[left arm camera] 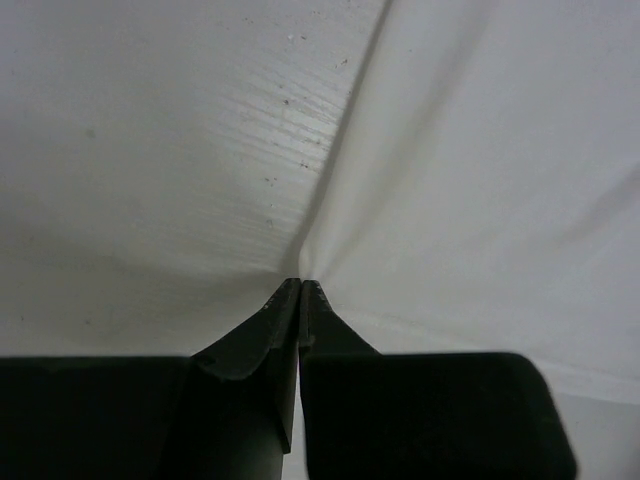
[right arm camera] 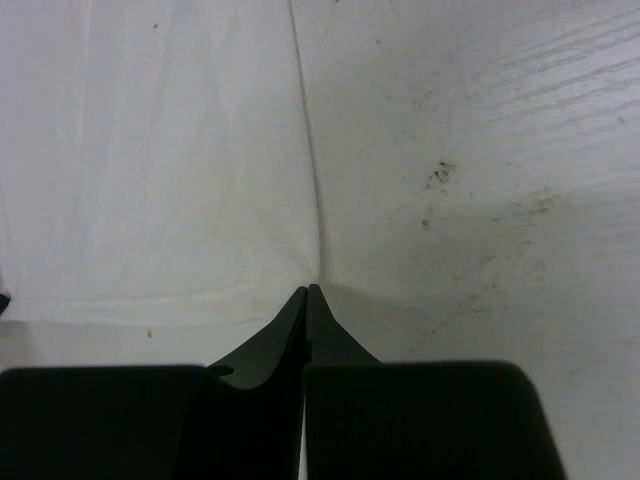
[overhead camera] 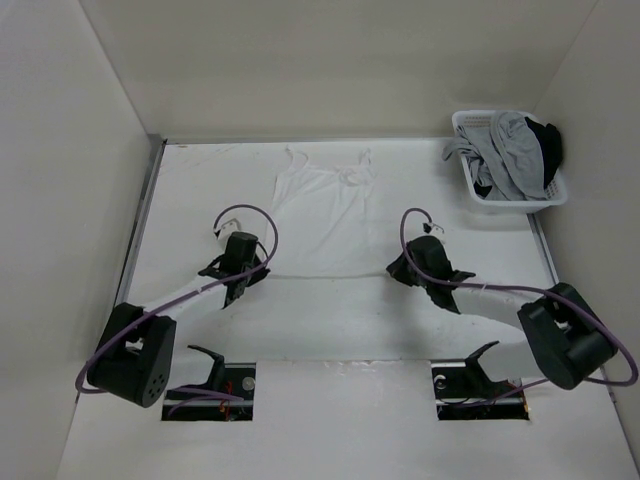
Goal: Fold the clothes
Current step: Flatten the tank top out
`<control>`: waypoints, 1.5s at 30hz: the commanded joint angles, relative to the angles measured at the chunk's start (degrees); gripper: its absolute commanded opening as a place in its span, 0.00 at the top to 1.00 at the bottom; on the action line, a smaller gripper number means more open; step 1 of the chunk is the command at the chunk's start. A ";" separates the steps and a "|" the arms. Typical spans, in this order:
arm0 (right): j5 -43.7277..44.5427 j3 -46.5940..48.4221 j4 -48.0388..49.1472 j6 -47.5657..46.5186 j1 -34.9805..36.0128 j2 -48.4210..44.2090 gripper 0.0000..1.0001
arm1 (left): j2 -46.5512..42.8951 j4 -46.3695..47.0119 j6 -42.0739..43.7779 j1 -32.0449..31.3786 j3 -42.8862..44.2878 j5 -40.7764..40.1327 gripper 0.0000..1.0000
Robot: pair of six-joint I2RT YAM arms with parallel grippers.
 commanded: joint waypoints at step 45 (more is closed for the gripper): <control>4.54 0.55 -12.27 -3.11 3.62 -26.21 0.99 | -24.03 -11.42 -0.80 -3.99 3.79 -0.29 1.00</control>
